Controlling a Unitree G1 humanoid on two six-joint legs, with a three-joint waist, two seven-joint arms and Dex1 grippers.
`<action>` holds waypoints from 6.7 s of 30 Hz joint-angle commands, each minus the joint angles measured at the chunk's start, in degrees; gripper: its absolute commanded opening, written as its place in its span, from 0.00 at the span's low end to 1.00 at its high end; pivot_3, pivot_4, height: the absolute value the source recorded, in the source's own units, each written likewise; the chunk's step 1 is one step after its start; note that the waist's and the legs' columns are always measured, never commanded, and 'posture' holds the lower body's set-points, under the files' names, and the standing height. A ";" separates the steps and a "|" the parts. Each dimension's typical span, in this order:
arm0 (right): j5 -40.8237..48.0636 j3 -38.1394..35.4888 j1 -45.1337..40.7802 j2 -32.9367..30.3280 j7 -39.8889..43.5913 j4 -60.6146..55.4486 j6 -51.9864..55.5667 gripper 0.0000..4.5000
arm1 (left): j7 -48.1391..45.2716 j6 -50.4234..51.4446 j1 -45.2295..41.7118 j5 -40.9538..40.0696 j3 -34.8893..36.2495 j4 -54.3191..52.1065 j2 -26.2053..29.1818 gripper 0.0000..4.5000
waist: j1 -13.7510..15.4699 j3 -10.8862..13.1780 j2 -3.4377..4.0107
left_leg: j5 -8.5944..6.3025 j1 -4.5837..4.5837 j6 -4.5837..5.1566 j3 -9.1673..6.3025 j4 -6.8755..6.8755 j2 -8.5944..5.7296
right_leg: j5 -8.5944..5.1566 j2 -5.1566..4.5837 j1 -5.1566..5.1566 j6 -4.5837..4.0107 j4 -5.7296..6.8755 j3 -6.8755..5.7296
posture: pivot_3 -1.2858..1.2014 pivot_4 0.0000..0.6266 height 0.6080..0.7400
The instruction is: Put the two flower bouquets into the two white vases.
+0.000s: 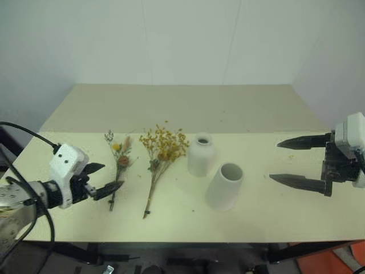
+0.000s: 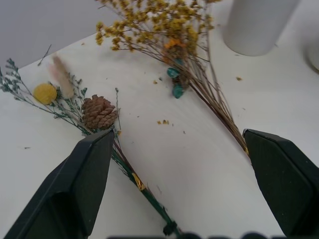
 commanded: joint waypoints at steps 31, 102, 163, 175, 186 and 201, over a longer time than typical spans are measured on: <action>2.95 0.76 -5.92 -5.23 1.69 -0.41 1.47 1.00 | 28.58 27.11 -29.78 15.41 -25.96 15.34 -33.88 0.92 | 1.54 -0.17 -0.24 | 0.00 -0.04 0.00 -0.07 0.21 -0.14 | 0.18 -0.04 0.09 0.06 0.02 0.01 | 0.52 0.24 1.00; 10.47 -26.56 33.35 14.74 -20.94 -25.46 8.82 1.00 | -40.05 -30.91 -60.27 -5.20 -13.51 60.61 -56.00 0.01 | 1.46 -0.24 -0.41 | -0.01 -0.35 0.02 -0.39 0.69 -0.18 | 0.21 -0.05 0.34 0.32 -0.16 -0.34 | 0.52 0.24 1.00; 12.88 -28.01 37.89 12.55 -24.18 -26.31 3.90 1.00 | -50.30 -50.74 -42.98 12.48 -34.95 57.50 -54.42 0.99 | 1.61 -0.24 -0.42 | -0.06 -0.06 0.10 -0.57 0.76 -0.17 | -0.02 -0.04 0.86 0.73 -0.40 -0.47 | 0.52 0.24 1.00; 10.28 -24.17 33.70 10.94 -22.42 -23.51 3.40 1.00 | -40.05 -45.02 -43.46 12.31 -31.19 49.92 -48.17 0.99 | 1.68 -0.25 -0.39 | -0.06 -0.06 0.10 -0.58 0.78 -0.16 | -0.02 -0.03 0.87 0.74 -0.42 -0.48 | 0.52 0.24 1.00; 8.60 -22.34 30.60 10.36 -21.15 -22.15 4.05 1.00 | -43.22 -39.11 -45.04 11.77 -31.88 44.35 -41.59 0.99 | 1.48 -0.26 -0.38 | -0.06 -0.06 0.10 -0.59 0.78 -0.15 | -0.02 -0.02 0.86 0.74 -0.41 -0.50 | 0.52 0.24 1.00; 10.26 -23.02 30.08 8.51 -17.18 -20.38 6.01 1.00 | -45.98 -30.42 -42.13 8.42 -25.28 36.30 -19.97 0.99 | 1.49 -0.27 -0.35 | -0.06 -0.04 0.10 -0.59 0.78 -0.10 | -0.02 -0.02 0.85 0.72 -0.40 -0.52 | 0.52 0.24 1.00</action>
